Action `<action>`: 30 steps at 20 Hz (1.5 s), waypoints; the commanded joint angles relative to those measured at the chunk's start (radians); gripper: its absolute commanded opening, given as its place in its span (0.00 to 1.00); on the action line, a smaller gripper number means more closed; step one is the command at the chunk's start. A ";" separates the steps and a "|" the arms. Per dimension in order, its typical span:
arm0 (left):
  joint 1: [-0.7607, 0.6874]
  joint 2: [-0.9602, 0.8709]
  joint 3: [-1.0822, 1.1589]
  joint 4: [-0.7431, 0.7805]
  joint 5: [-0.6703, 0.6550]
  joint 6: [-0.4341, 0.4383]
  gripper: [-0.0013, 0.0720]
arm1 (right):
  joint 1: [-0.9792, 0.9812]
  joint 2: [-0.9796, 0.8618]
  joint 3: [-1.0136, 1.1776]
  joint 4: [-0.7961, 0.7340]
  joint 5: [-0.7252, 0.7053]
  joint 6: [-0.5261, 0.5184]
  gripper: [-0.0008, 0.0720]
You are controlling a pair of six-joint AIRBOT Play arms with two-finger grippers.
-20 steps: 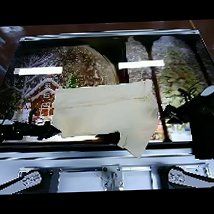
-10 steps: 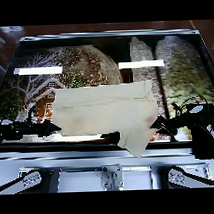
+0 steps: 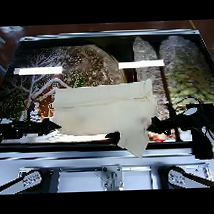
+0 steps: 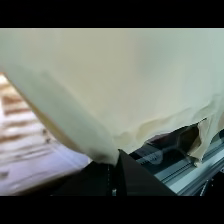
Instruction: Fold the shirts.
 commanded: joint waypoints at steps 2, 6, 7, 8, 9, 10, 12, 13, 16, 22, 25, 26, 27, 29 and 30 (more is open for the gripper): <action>0.000 0.001 0.082 -0.130 -0.002 0.058 0.07 | 0.047 0.047 0.112 0.039 0.105 -0.067 0.10; 0.000 0.000 0.225 -0.131 0.037 0.057 0.07 | 0.053 0.060 0.300 0.063 -0.004 -0.011 0.10; -0.002 0.000 0.252 -0.132 0.070 0.056 0.07 | 0.064 0.060 0.333 0.067 -0.061 0.005 0.10; -0.004 -0.001 0.274 -0.132 0.111 0.043 0.07 | 0.080 0.060 0.360 0.068 -0.128 0.012 0.10; -0.004 -0.006 0.291 -0.132 0.148 0.026 0.07 | 0.097 0.059 0.378 0.068 -0.194 0.021 0.10; -0.008 -0.016 0.308 -0.132 0.178 0.019 0.07 | 0.116 0.047 0.398 0.069 -0.265 0.039 0.10; -0.025 -0.055 0.344 -0.135 0.207 0.019 0.07 | 0.148 -0.014 0.454 0.071 -0.333 0.061 0.10; -0.036 -0.080 0.369 -0.135 0.208 0.019 0.07 | 0.161 -0.058 0.491 0.071 -0.352 0.074 0.10; -0.070 -0.173 0.473 -0.135 0.208 0.019 0.07 | 0.171 -0.182 0.607 0.110 -0.364 0.083 0.10; -0.134 -0.348 0.673 -0.132 0.207 0.010 0.07 | 0.167 -0.353 0.771 0.116 -0.394 0.136 0.10; -0.138 -0.399 0.700 -0.114 0.208 -0.005 0.07 | 0.169 -0.415 0.813 0.115 -0.424 0.158 0.10; -0.136 -0.407 0.700 -0.083 0.207 -0.027 0.07 | 0.169 -0.431 0.822 0.116 -0.439 0.168 0.10; -0.135 -0.412 0.700 -0.026 0.207 -0.063 0.07 | 0.169 -0.446 0.829 0.116 -0.455 0.181 0.10; -0.135 -0.413 0.700 0.069 0.193 -0.121 0.08 | 0.169 -0.469 0.834 0.131 -0.493 0.214 0.10; -0.135 -0.414 0.700 0.080 0.177 -0.121 0.12 | 0.171 -0.480 0.834 0.145 -0.506 0.214 0.10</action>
